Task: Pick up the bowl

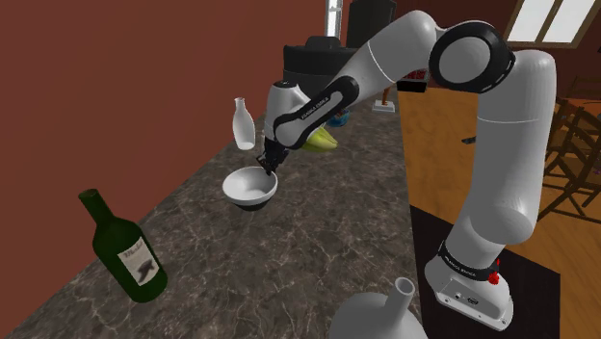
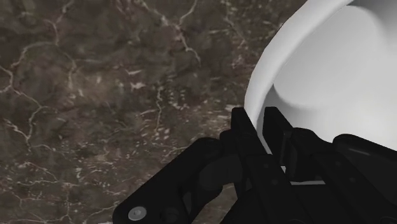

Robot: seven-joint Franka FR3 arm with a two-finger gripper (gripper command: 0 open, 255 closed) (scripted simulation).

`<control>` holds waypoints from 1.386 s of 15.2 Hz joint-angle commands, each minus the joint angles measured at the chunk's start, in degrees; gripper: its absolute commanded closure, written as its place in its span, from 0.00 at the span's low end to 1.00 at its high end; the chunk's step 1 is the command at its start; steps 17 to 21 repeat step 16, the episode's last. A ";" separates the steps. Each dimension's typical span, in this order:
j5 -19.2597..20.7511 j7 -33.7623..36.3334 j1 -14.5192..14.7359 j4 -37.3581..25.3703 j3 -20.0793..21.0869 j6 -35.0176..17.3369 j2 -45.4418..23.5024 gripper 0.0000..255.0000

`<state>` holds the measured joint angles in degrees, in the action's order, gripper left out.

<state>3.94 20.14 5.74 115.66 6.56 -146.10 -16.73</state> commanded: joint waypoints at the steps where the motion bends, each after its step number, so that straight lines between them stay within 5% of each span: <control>1: -0.17 -0.12 -0.04 -0.28 0.09 0.99 0.69 1.00; 14: -1.42 -1.03 -0.35 -4.09 0.52 9.82 5.76 1.00; 21: -1.44 -1.04 -0.35 -4.14 0.52 9.93 5.81 1.00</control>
